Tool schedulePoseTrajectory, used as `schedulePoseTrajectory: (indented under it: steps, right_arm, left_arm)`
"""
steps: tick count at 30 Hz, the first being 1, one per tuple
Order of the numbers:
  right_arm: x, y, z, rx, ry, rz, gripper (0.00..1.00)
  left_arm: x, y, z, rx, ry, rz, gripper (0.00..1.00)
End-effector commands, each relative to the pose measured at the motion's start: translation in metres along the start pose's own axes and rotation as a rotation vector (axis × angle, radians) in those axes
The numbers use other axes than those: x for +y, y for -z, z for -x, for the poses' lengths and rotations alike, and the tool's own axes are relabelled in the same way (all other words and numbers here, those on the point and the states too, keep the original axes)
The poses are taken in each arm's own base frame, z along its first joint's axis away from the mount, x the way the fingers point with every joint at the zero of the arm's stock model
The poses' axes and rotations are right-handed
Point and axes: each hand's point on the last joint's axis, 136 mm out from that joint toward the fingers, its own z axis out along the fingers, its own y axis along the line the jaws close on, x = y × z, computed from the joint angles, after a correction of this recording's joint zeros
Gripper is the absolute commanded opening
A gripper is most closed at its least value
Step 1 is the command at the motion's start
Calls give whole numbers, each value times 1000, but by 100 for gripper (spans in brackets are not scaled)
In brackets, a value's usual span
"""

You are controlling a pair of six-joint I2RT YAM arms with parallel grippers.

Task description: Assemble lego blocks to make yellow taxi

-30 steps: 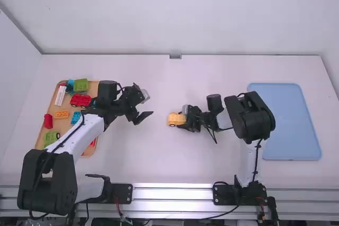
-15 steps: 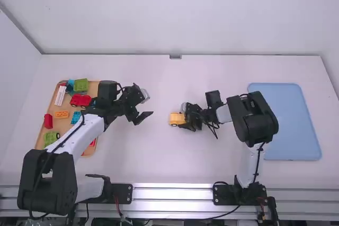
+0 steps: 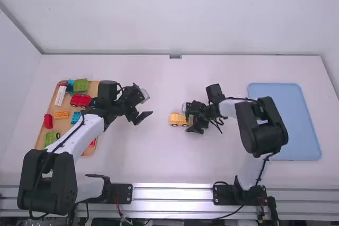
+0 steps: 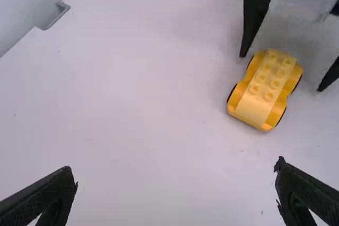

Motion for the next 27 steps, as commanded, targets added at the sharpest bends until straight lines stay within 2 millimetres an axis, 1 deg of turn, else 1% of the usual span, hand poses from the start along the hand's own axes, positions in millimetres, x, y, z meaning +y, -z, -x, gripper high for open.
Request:
schedulePoseTrajectory:
  steps: [1,3,4,5,7,8,9,10,11,12,13,14,16,17,18,19,20,21,22,23,24,25,26,27]
  right_arm:
    - [-32,32,6,134,64,-146,99]
    - [-43,52,9,203,88,-213,99]
    - [-45,55,10,212,96,-225,98]
    - [-51,63,12,233,113,-256,99]
    - [-56,69,15,245,127,-278,99]
    - [-61,74,20,246,136,-300,99]
    - [-65,79,26,235,148,-315,99]
    - [-66,80,30,226,152,-319,99]
    - [-68,84,37,206,157,-328,98]
    - [-71,87,45,180,149,-337,99]
    - [-74,91,55,146,133,-348,99]
    - [-76,93,60,130,123,-353,99]
    - [-83,102,80,65,83,-369,99]
    - [-87,109,96,9,47,-373,99]
    - [-89,111,102,-13,35,-373,99]
    - [-89,117,115,-59,17,-362,99]
    - [-87,120,127,-101,22,-335,99]
    - [-84,122,134,-123,27,-317,98]
    - [-77,128,152,-190,50,-266,99]
    - [-74,132,161,-220,59,-244,99]
    - [-69,136,174,-261,69,-214,99]
    - [-67,137,179,-275,71,-205,99]
    - [-65,140,191,-304,71,-192,99]
    - [-64,143,200,-324,65,-183,99]
  left_arm:
    - [1,4,1,-8,6,6,99]
    - [2,4,0,-7,10,7,99]
    - [2,4,0,-6,10,7,99]
    - [2,4,1,-8,6,9,99]
    - [3,4,1,-9,4,11,99]
    - [9,5,-1,1,20,40,99]
    - [26,7,-4,22,153,125,99]
    - [34,8,-6,29,223,171,99]
    - [51,12,-12,46,367,277,99]
    - [67,19,-20,64,474,386,99]
    - [78,26,-29,88,525,471,99]
    - [82,29,-32,99,539,506,99]
    - [88,37,-37,118,565,574,99]
    - [92,44,-39,113,610,618,99]
    - [94,48,-39,108,628,633,99]
    - [96,54,-40,99,669,664,99]
    - [98,59,-41,90,702,686,99]
    - [101,64,-42,83,726,707,99]
    - [106,75,-44,59,782,744,99]
    - [109,81,-46,45,814,763,99]
    - [113,90,-49,23,862,788,99]
    - [115,94,-50,14,886,800,99]
    - [119,105,-54,-6,933,829,99]
    - [122,112,-57,-18,962,848,99]
